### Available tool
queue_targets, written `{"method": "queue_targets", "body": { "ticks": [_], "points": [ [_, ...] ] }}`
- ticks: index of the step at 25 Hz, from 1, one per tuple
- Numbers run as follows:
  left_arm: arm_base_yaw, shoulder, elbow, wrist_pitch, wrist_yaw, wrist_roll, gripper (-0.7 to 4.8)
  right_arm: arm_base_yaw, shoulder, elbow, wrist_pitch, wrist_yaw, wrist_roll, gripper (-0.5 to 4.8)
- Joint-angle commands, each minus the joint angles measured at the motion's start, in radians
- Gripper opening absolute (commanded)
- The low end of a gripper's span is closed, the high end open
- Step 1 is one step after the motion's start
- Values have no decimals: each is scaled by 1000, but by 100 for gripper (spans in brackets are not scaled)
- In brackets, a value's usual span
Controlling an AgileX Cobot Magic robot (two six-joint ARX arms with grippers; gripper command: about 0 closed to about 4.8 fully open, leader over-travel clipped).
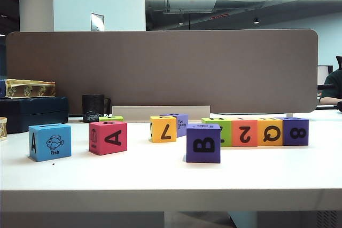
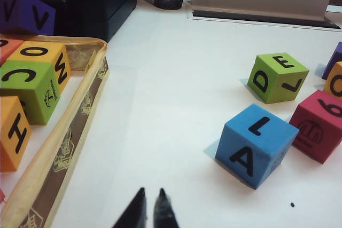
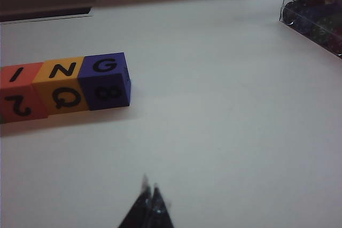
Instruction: Select the appropriate blocks from the scattered letter blocks on the table and arrange them in a row to spell out "LEARNING".
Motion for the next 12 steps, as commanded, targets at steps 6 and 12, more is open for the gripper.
{"method": "queue_targets", "body": {
  "ticks": [6, 12],
  "points": [
    [0, 1, -1, -7, -2, -3, 21, 1, -11, -2, 4, 5, 5, -1],
    [0, 1, -1, -7, -5, -3, 21, 1, -11, -2, 9, 4, 5, -1]
  ]
}}
